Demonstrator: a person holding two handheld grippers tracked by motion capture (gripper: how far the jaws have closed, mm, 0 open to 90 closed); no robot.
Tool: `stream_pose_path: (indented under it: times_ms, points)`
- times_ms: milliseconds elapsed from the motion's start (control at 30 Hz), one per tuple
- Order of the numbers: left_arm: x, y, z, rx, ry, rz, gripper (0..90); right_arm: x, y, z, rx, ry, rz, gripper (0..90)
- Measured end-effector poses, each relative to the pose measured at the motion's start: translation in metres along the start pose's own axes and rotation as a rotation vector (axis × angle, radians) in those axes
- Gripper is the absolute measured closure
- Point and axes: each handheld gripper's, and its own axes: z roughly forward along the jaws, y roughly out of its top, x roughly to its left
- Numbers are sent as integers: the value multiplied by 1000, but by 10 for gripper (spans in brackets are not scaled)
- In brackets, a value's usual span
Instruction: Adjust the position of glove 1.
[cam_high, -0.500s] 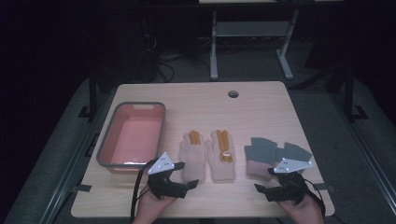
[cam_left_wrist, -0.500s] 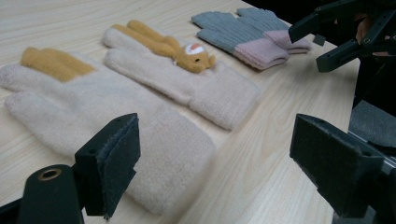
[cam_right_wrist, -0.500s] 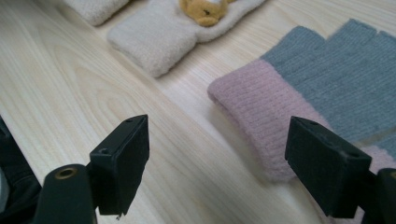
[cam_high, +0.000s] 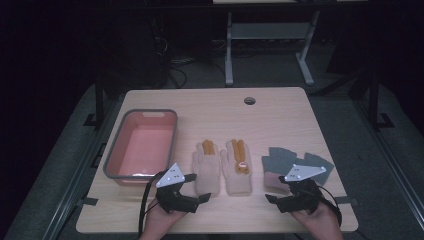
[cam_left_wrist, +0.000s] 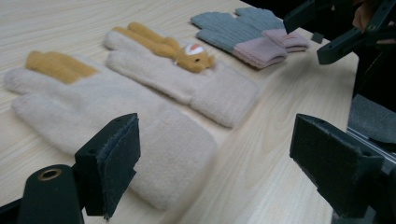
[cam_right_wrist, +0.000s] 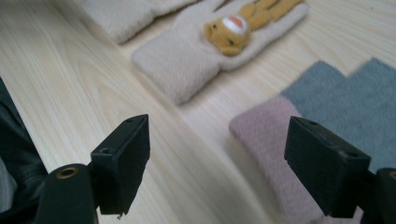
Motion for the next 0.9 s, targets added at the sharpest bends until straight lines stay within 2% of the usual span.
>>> stream_pose_path:
  times_ms: [100,300,633,900]
  points:
    - [3,1,-1,-11,1,-15,157,-2,10,3,9,17,-15,221]
    - [3,0,-2,-4,3,-13,157,-4,31,10,36,50,-46,226]
    - [1,-1,1,7,0,-3,157,-7,59,22,82,56,-96,226]
    - [2,-1,0,-2,1,-2,158,-6,80,37,126,86,-127,226]
